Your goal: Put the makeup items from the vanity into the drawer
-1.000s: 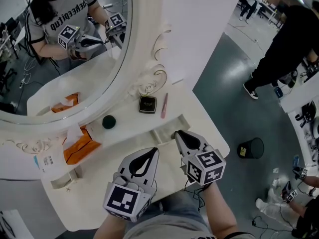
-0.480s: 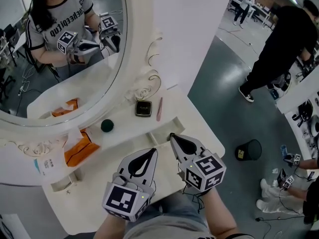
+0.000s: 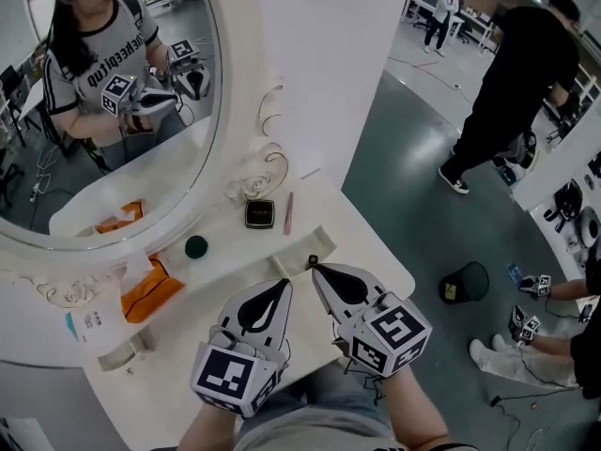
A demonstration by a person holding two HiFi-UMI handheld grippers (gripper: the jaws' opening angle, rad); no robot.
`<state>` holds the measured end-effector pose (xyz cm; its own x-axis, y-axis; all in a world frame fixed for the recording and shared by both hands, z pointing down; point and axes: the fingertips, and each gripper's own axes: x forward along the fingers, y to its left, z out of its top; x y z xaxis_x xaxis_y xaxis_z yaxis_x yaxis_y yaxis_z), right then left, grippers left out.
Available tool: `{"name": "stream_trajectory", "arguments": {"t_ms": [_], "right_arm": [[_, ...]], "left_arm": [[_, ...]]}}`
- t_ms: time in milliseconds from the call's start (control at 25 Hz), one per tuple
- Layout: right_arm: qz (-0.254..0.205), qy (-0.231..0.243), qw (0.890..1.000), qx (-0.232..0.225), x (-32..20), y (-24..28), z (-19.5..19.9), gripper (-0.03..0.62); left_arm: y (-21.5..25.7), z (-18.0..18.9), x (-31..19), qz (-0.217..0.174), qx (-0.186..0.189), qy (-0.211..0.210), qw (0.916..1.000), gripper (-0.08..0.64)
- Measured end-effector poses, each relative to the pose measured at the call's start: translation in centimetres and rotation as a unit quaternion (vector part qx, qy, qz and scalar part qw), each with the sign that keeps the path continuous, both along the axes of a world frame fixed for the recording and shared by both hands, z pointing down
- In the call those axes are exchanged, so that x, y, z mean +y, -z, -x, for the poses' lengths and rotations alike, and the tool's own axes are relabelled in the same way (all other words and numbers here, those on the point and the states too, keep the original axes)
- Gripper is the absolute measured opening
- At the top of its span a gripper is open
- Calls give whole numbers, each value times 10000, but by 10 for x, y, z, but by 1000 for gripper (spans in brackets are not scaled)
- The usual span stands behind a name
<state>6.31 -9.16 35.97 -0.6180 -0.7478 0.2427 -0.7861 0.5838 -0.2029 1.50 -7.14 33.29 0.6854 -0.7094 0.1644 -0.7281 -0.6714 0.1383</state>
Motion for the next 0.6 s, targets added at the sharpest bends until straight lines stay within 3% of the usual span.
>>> {"name": "stream_trajectory", "arguments": {"t_ms": [600], "right_arm": [[-593,256,9979,-83,28,47,10,5]], "left_arm": [[14,-1,8,-176,-43,-94,9998,40]]}}
